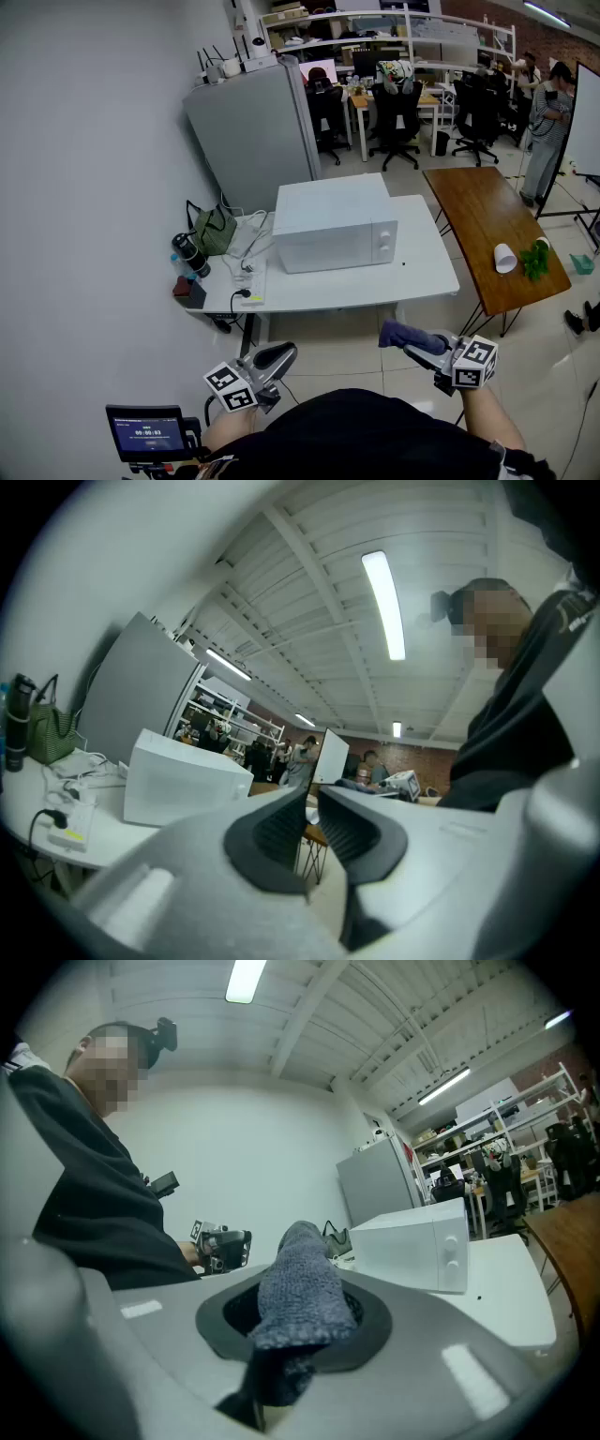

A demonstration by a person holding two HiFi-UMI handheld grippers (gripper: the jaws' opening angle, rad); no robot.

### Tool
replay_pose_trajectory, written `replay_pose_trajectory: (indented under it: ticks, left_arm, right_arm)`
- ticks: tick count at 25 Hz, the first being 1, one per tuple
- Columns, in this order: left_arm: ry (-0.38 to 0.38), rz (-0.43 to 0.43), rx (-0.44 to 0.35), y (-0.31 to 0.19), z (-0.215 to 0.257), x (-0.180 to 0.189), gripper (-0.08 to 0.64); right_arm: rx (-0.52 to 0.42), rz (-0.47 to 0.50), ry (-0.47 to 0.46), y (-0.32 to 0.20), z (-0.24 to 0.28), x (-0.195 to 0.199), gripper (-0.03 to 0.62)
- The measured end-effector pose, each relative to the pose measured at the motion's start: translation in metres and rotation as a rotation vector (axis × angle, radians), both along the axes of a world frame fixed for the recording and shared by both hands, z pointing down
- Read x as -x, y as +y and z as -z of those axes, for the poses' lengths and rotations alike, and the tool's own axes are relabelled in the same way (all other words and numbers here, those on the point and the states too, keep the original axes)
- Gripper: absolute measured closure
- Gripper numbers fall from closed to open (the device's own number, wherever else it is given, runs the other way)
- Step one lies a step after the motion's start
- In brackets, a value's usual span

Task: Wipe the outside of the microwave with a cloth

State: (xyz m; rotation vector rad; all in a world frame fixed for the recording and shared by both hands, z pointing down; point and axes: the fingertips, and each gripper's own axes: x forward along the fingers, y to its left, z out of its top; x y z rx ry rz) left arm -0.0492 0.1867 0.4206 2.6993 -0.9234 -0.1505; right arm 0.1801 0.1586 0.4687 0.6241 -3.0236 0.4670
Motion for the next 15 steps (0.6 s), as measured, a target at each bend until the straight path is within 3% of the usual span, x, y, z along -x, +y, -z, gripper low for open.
replay_pose_trajectory:
  ticks: [4, 6, 9, 15]
  left_arm:
    - [-0.002, -0.001, -0.006, -0.014, 0.006, -0.016, 0.518]
    - [0.003, 0.018, -0.011, -0.024, 0.004, -0.004, 0.518]
    - [0.007, 0.036, -0.030, -0.068, -0.007, 0.045, 0.525]
    - [-0.035, -0.025, -0.079, -0.141, -0.002, 0.144, 0.525]
  right_arm:
    - [-0.035, 0.007, 0.025, -0.027, 0.013, -0.011, 0.506]
    - [-0.040, 0.023, 0.027, -0.042, 0.013, 0.003, 0.506]
    - [-0.060, 0.043, 0.049, -0.091, 0.007, 0.054, 0.506]
    - [-0.115, -0.003, 0.135, -0.193, 0.041, 0.159, 0.506]
